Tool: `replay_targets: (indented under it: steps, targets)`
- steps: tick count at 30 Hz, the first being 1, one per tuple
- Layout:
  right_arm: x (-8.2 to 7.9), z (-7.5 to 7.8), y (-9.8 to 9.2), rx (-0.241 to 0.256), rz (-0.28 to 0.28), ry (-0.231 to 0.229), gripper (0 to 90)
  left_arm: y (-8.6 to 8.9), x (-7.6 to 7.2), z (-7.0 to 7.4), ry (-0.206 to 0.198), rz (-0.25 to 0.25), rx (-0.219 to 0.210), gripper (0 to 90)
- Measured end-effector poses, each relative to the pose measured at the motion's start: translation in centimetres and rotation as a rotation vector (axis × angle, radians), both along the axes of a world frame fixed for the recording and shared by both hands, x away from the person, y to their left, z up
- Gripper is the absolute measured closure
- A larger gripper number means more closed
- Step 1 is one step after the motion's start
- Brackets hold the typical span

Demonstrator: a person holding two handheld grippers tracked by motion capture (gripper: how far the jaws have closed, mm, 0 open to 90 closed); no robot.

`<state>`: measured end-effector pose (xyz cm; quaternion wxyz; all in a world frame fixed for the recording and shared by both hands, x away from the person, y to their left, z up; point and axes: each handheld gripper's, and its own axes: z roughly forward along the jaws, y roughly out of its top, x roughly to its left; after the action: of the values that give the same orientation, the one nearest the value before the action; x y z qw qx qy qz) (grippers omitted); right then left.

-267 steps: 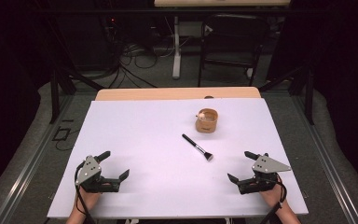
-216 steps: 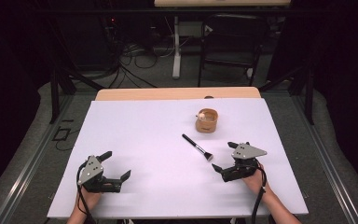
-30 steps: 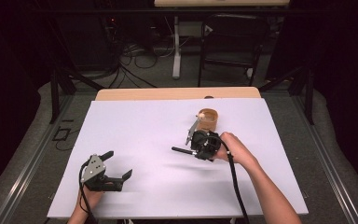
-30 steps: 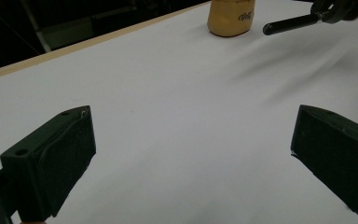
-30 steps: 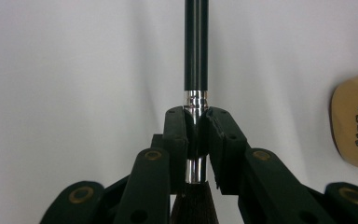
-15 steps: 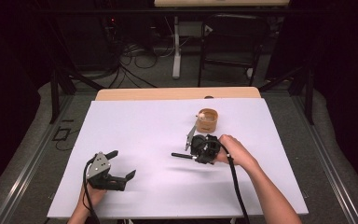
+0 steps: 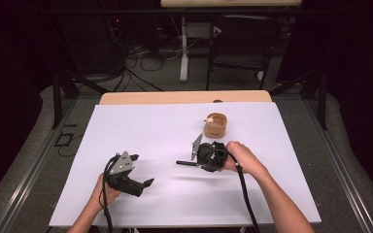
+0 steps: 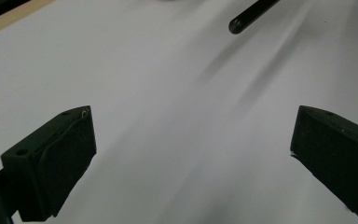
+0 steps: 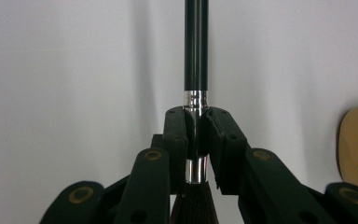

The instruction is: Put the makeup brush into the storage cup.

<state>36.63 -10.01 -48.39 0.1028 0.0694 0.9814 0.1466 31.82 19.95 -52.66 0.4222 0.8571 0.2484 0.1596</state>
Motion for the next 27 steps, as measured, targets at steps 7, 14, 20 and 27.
replay_targets:
  steps: [7,14,20,27]
  targets:
    - [-0.3,-0.1,0.4,0.0,0.024,-0.011,78.0,-2.5,0.8,0.7,0.018,-0.065,0.044,0.6]
    - [-0.6,-0.2,0.6,-0.019,0.054,-0.024,77.9,-4.3,1.8,0.9,0.061,-0.121,0.114,0.3]
    - [-0.6,-0.3,0.7,-0.018,0.051,-0.023,77.9,-6.0,2.5,1.0,0.076,-0.177,0.173,6.4]
    - [-0.8,-0.5,1.2,-0.028,0.064,-0.02,77.9,-7.5,3.0,1.6,0.082,-0.252,0.269,21.5]
